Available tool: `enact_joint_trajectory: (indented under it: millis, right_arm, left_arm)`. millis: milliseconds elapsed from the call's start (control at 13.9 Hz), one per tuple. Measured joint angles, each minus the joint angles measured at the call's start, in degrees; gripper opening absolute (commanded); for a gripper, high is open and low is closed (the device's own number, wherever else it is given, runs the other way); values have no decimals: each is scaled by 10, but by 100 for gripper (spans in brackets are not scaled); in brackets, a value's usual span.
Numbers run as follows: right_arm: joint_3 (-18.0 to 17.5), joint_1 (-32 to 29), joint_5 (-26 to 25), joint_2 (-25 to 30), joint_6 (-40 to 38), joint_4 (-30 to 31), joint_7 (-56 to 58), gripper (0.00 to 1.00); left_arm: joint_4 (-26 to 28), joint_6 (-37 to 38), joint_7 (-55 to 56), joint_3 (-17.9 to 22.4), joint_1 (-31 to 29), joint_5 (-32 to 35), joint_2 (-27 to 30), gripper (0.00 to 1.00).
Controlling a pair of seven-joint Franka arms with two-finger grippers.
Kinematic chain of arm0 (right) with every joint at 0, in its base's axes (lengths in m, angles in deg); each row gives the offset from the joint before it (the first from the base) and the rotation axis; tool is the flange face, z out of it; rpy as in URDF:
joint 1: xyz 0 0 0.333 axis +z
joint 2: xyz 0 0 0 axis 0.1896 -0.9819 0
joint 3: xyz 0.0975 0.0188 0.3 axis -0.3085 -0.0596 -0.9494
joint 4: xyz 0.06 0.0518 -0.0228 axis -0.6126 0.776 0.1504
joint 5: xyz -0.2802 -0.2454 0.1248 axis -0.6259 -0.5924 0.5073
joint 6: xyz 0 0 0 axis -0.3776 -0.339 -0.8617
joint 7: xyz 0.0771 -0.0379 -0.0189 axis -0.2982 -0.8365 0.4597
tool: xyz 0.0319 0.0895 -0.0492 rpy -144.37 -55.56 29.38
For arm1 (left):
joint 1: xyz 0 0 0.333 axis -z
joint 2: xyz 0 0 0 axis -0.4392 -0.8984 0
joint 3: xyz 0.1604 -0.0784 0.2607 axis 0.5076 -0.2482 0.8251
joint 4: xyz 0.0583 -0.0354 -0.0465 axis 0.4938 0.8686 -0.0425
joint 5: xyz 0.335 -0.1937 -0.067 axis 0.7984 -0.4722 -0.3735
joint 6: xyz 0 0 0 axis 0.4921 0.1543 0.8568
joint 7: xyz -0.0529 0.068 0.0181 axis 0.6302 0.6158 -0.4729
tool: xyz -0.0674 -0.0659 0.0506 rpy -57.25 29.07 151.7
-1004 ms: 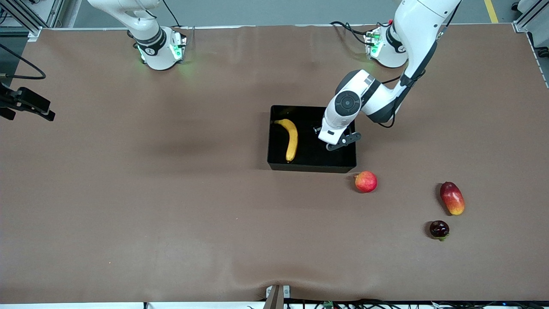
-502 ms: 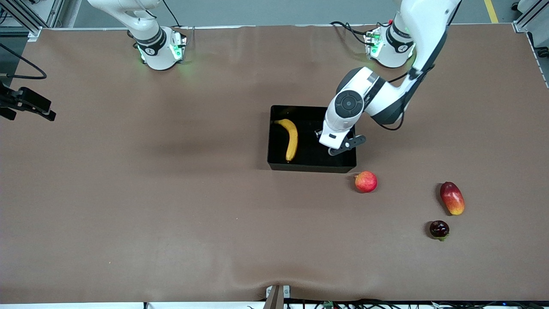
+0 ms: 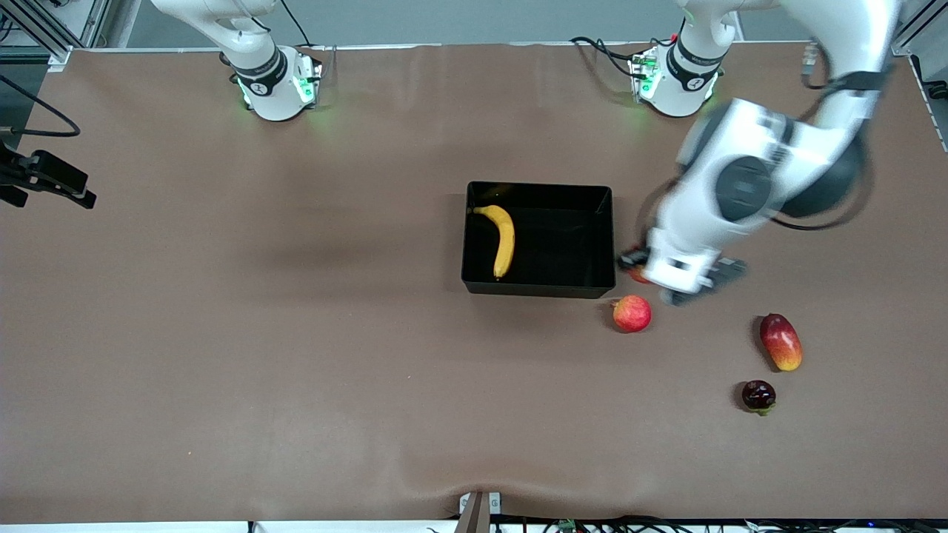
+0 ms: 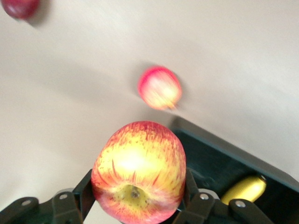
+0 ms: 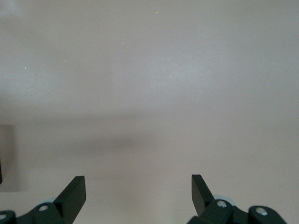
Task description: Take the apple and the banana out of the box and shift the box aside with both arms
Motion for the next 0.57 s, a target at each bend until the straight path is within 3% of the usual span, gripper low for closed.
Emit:
enact_joint_trajectory:
  millis: [287, 574]
  right_arm:
    - [-1, 0, 0, 0, 0, 0, 0, 100]
    - [-1, 1, 0, 0, 0, 0, 0, 100]
  left_arm:
    - [1, -25, -61, 3, -75, 9, -41, 0]
    - [-2, -94, -72, 4, -92, 100, -107, 0]
